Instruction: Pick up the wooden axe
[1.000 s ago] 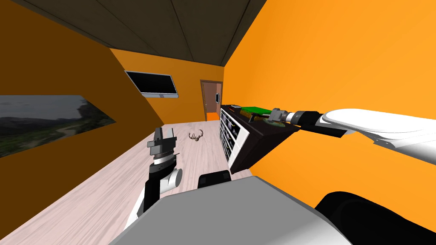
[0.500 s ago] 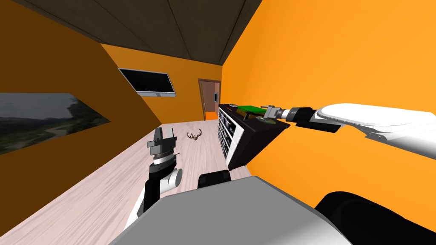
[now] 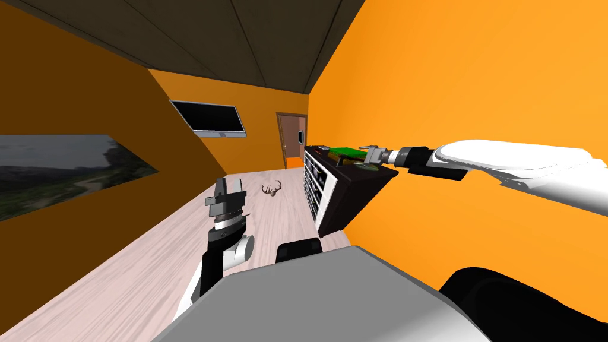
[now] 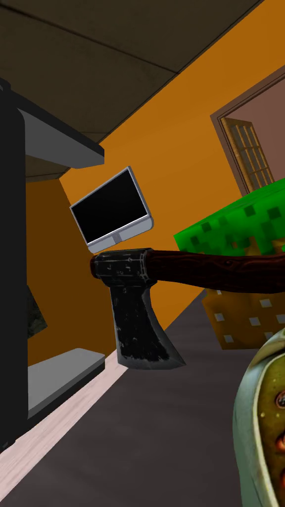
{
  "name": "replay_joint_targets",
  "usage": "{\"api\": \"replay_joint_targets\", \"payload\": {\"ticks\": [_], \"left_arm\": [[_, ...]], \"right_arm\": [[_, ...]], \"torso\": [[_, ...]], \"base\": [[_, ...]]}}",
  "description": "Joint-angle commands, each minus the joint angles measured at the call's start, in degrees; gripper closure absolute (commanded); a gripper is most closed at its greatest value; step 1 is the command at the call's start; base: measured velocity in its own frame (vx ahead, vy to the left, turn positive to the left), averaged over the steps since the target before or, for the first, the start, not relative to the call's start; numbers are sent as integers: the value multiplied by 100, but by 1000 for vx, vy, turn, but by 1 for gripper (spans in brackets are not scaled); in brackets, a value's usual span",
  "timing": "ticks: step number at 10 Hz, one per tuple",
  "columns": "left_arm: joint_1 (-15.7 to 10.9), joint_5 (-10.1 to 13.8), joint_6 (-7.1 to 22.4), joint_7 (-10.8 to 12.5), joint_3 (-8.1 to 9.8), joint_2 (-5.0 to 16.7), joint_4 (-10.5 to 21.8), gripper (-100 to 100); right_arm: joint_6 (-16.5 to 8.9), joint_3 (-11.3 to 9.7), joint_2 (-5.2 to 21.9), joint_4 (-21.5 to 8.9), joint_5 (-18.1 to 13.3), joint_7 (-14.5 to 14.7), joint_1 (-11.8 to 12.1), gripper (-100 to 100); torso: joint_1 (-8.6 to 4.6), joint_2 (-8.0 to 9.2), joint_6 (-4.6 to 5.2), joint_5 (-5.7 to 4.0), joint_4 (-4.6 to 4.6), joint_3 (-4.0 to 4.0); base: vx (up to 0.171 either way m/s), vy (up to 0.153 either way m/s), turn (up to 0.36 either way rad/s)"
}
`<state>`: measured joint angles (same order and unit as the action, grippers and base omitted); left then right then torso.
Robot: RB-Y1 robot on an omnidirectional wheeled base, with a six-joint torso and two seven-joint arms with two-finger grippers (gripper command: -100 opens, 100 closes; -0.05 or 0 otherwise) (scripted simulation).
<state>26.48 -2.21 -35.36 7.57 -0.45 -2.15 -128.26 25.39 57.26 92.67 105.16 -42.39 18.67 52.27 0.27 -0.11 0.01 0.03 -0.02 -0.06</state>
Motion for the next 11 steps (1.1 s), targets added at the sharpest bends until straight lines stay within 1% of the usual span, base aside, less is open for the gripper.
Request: {"api": "replay_joint_targets", "payload": {"ticks": [1,4,5,6,7,8,9,10,11], "left_arm": [[0,0,0,0,0,0,0,0],[0,0,0,0,0,0,0,0],[0,0,0,0,0,0,0,0],[0,0,0,0,0,0,0,0],[0,0,0,0,0,0,0,0],[0,0,0,0,0,0,0,0],[0,0,0,0,1,1,0,0],[0,0,0,0,1,1,0,0],[0,0,0,0,1,1,0,0]], "right_arm": [[-39,-10,-56,-1,-111,164,27,-100],[-83,-20,-257,-13,-350,504,96,-100],[-91,-24,-297,-16,-394,568,109,-100],[-111,-31,-398,-23,-498,725,139,-100],[-120,-36,-446,-26,-544,796,152,-100],[-106,-32,-398,-32,-504,725,139,-100],[-115,-37,-400,-33,-510,747,139,0],[-115,-36,-400,-33,-509,745,139,-100],[-115,-37,-399,-32,-509,745,139,100]], "torso": [[0,0,0,0,0,0],[-5,-11,-1,0,-4,-8],[-6,-9,0,-2,-3,-6],[-4,-9,0,-1,-3,-6],[-1,-13,0,0,-4,-8],[-5,-11,-1,0,-4,-8],[-17,0,0,-2,-2,-2],[-25,8,0,-5,1,3],[-28,11,1,-6,2,5]], "base": [[78,77,15],[64,64,23],[56,69,17],[75,76,26],[61,60,18],[21,23,1],[0,0,0],[0,0,0],[0,0,0]]}}
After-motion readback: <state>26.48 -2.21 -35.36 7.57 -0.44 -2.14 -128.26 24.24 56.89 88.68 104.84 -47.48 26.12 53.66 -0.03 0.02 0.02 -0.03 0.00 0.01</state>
